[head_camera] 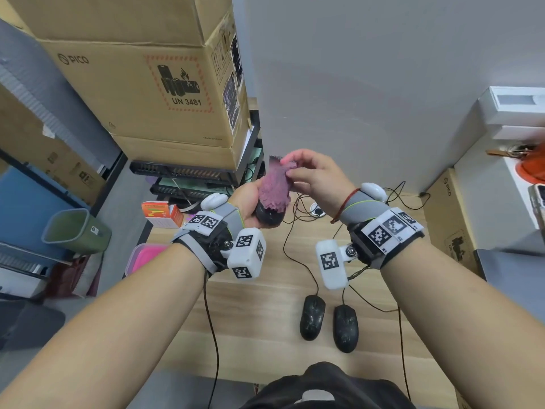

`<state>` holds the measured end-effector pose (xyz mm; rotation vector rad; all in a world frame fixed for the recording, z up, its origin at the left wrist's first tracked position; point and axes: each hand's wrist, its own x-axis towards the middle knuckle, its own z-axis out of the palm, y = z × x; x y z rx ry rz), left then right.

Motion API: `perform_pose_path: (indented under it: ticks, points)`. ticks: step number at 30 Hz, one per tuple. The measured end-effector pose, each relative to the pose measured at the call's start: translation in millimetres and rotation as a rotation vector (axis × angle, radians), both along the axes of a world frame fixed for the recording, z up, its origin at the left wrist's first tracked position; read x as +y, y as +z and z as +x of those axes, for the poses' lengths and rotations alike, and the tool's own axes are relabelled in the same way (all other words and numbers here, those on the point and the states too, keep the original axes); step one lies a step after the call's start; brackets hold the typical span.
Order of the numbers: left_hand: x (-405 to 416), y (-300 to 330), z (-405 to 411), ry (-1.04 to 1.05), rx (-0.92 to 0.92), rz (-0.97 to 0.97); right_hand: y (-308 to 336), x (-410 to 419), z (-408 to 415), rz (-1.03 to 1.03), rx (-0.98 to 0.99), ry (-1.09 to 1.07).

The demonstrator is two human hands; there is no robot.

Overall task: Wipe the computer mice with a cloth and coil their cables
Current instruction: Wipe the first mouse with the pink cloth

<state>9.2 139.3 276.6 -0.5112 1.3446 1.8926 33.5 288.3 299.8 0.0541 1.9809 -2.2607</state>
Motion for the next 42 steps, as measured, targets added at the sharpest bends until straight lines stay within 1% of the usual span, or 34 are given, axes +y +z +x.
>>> perform_pose_path:
  ticks: [1,2,5,6,7,10,12,15,17,18,20,22,23,26,28,30,32,35,37,39,42]
  points:
    - [-0.1,1.0,-0.3,-0.013,0.010,-0.008,-1.6,-1.1,1.1,0.047,-0.028,0.005]
    - [0.0,2.1,-0.5,-0.026,0.015,-0.029,-5.2,-0.6,1.9,0.175,-0.037,0.009]
    - [-1.0,2.0,-2.2,-0.019,-0.005,-0.061,-19.4,2.6,4.1,0.690,0.039,0.013]
    - [-1.0,1.9,-2.4,-0.016,0.000,-0.072,-22.9,2.7,4.0,0.795,0.074,0.000]
    - [-0.8,1.5,-2.5,-0.014,0.009,-0.084,-26.0,2.5,4.0,0.842,0.109,-0.019]
    - [1.0,-1.0,-2.2,0.014,0.008,-0.056,-27.9,-1.7,4.3,0.893,0.166,-0.064]
    - [-0.7,-3.2,-3.6,0.020,-0.015,0.003,-27.0,-7.4,5.2,0.954,0.191,-0.025]
    - [-7.2,-7.2,-6.3,0.043,-0.063,0.049,-23.3,-17.2,9.7,0.968,0.244,0.141]
    - [-9.5,-7.7,-5.8,0.056,-0.064,0.039,-21.4,-17.5,8.8,0.971,0.240,0.188]
    - [-9.3,-7.4,-4.8,0.048,-0.050,0.016,-21.1,-14.7,6.0,0.959,0.220,0.158]
    - [-5.9,-7.5,-0.5,0.007,0.007,-0.048,-20.5,-4.5,-1.3,0.946,0.171,0.019]
    - [0.6,-9.9,3.2,-0.026,0.051,-0.094,-20.9,3.2,-6.5,1.008,0.167,-0.080]
    - [3.0,-10.1,4.2,-0.031,0.052,-0.108,-21.2,3.0,-7.1,1.046,0.186,-0.073]
    - [3.2,-5.8,1.6,-0.006,0.024,-0.078,-20.1,-9.4,-0.7,1.075,0.296,0.097]
    - [-2.1,-1.3,-3.4,0.025,0.024,-0.055,-19.0,-18.6,5.6,1.000,0.346,0.190]
    - [-5.1,1.9,-7.3,0.071,0.028,-0.056,-17.2,-19.8,6.3,0.934,0.355,0.230]
    - [-3.9,3.7,-5.1,0.073,0.022,-0.095,-15.2,-13.1,2.1,0.938,0.335,0.181]
    - [1.4,0.3,0.3,0.024,0.032,-0.117,-16.2,0.0,-6.6,0.991,0.255,-0.026]
    - [5.0,-1.5,0.7,0.016,0.029,-0.119,-19.1,0.3,-8.7,1.011,0.222,-0.085]
    - [6.8,3.4,0.1,0.026,0.017,-0.100,-21.0,-5.9,-4.9,1.007,0.248,-0.022]
    - [3.3,8.5,-4.1,0.076,0.006,-0.089,-18.1,-15.5,4.7,0.885,0.290,0.131]
